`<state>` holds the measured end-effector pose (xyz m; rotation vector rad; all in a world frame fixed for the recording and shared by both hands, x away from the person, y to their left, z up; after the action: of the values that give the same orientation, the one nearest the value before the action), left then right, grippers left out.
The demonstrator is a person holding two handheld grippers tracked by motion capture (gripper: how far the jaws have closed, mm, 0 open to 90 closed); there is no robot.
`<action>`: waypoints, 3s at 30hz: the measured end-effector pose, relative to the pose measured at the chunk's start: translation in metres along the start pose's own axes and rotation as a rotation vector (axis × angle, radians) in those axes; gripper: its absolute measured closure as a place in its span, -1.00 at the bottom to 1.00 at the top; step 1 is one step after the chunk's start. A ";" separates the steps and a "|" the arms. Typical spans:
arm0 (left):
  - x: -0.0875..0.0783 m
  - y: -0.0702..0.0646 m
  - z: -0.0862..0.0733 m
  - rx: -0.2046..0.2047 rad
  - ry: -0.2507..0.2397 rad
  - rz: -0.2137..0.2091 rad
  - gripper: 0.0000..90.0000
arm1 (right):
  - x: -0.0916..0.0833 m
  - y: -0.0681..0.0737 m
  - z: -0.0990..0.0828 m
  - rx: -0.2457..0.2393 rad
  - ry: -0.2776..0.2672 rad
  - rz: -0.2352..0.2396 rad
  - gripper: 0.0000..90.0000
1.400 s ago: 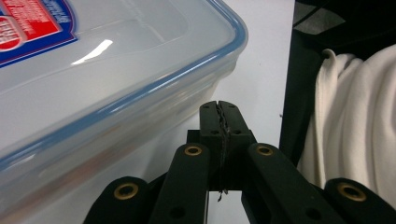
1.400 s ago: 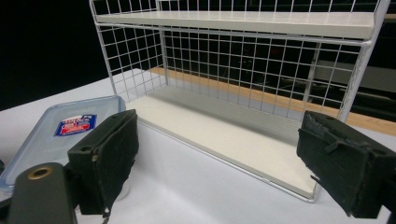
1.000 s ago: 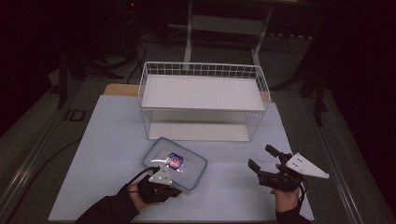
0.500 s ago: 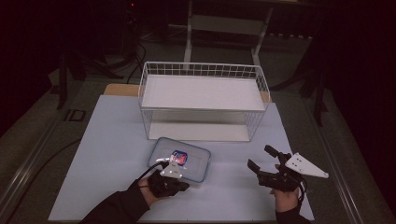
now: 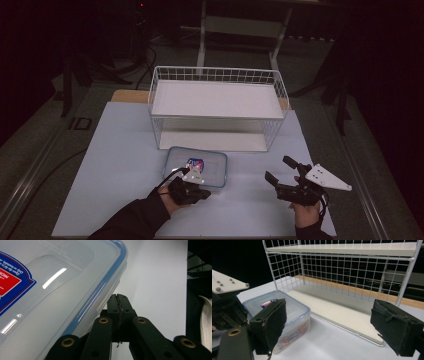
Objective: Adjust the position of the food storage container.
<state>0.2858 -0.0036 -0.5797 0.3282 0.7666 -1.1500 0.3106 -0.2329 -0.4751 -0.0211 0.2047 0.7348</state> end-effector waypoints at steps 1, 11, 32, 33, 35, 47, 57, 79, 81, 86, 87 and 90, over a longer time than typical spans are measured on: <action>0.002 0.001 0.002 -0.002 0.002 0.002 1.00 | 0.000 0.000 0.000 0.000 0.000 0.000 -0.71; 0.009 0.005 0.013 -0.031 -0.010 0.009 1.00 | 0.000 0.000 -0.001 -0.002 0.003 0.004 -0.71; -0.093 0.032 -0.004 -0.072 -0.123 0.121 1.00 | 0.003 0.005 -0.001 -0.012 0.010 0.014 -0.70; -0.103 0.042 -0.010 -0.076 -0.141 0.158 1.00 | 0.003 0.005 -0.002 -0.013 0.010 0.015 -0.70; -0.109 0.052 -0.018 -0.098 -0.144 0.185 1.00 | 0.004 0.005 -0.002 -0.014 0.010 0.014 -0.70; -0.103 0.115 -0.058 -0.250 -0.140 0.287 1.00 | 0.006 0.008 -0.003 -0.013 0.013 0.020 -0.71; -0.083 0.119 -0.060 -0.271 -0.107 0.261 1.00 | 0.007 0.009 -0.004 -0.013 0.020 0.026 -0.70; -0.057 0.104 -0.036 -0.234 -0.105 0.201 1.00 | 0.009 0.011 -0.005 -0.017 0.026 0.034 -0.70; -0.054 0.103 -0.033 -0.225 -0.103 0.198 1.00 | 0.008 0.011 -0.005 -0.017 0.026 0.035 -0.70; -0.050 0.102 -0.029 -0.222 -0.099 0.187 1.00 | 0.009 0.012 -0.006 -0.018 0.029 0.038 -0.70; -0.050 0.102 -0.029 -0.222 -0.099 0.187 1.00 | 0.009 0.012 -0.006 -0.018 0.030 0.038 -0.71; -0.047 0.102 -0.027 -0.213 -0.101 0.192 1.00 | 0.009 0.012 -0.007 -0.016 0.033 0.039 -0.71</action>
<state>0.3593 0.0856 -0.5805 0.1600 0.7444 -0.8885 0.3079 -0.2188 -0.4826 -0.0441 0.2309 0.7752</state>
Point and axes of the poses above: each handheld gripper's, and its own axes: x roughly forward along the jaws, z roughly out of its top, y roughly to its left, the point moved 9 cm from there along x, roughly forward along the jaws
